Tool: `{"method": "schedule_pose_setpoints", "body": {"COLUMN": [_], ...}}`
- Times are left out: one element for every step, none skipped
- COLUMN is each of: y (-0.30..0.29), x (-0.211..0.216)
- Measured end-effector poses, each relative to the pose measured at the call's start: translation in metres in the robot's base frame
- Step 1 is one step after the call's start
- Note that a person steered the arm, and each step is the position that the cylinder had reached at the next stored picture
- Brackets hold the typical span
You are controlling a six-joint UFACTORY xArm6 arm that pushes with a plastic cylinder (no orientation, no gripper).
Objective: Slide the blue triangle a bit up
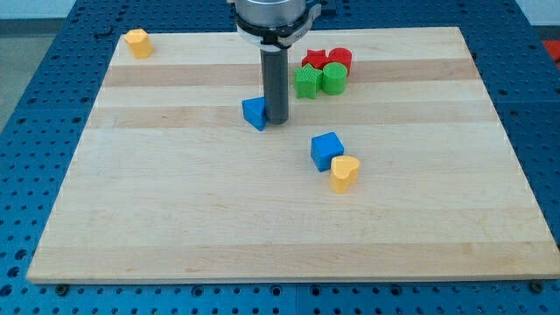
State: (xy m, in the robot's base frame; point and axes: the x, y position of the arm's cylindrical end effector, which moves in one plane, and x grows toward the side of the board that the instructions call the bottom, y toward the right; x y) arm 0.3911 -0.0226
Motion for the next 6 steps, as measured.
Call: {"method": "schedule_pose_setpoints", "body": {"y": [0.0, -0.001, -0.009, -0.025, -0.035, -0.041], "x": [0.005, 0.009, 0.011, 0.008, -0.007, -0.014]}}
